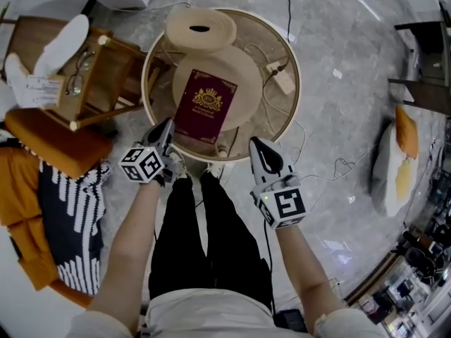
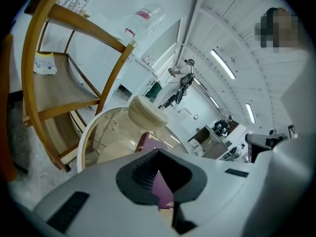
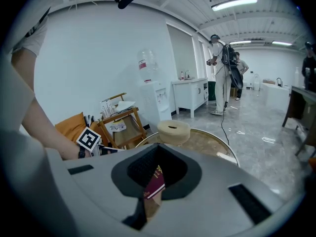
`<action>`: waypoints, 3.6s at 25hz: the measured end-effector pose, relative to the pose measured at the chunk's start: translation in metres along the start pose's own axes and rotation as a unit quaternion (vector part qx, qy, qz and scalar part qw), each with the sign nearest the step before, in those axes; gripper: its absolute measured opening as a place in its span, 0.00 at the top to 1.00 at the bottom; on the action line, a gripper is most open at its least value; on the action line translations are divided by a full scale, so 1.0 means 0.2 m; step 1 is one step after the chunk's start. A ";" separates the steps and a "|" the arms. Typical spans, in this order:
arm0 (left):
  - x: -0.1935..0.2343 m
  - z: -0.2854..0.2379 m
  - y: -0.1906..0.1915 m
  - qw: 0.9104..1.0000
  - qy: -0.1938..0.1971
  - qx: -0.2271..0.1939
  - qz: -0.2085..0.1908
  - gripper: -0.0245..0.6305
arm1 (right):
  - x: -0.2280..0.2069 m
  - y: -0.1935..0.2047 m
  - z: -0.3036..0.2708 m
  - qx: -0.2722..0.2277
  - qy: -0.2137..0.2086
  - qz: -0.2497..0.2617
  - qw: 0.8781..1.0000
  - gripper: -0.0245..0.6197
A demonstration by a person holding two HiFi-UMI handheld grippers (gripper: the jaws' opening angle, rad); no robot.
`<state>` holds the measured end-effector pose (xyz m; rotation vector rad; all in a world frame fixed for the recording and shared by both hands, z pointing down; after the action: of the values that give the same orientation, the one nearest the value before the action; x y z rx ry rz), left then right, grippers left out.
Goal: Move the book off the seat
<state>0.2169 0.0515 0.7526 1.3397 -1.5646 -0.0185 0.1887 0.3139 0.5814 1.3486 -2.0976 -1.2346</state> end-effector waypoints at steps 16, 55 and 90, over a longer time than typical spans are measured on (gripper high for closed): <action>-0.24 0.22 -0.22 0.993 0.020 0.010 -0.116 0.94 | 0.22 -0.24 0.16 -0.028 0.012 0.009 1.000 0.93; -1.32 0.97 -1.29 0.895 0.115 -0.199 -0.382 0.94 | 0.24 -1.07 0.92 -0.217 0.108 0.052 0.969 0.93; -1.50 1.42 -1.37 0.859 0.075 -0.272 -0.428 0.94 | 0.14 -1.13 1.30 -0.233 0.177 0.076 0.953 0.93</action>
<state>0.1750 0.0074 0.2606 1.4098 -0.6385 -0.8268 0.1223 0.3775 0.2485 1.0756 -1.5094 -1.2163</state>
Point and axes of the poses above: the fingertips, and each gripper's own axes: z backward along the fingers, x to its left, y out of its underside, the point moved 6 cm from there along z, backward along the fingers
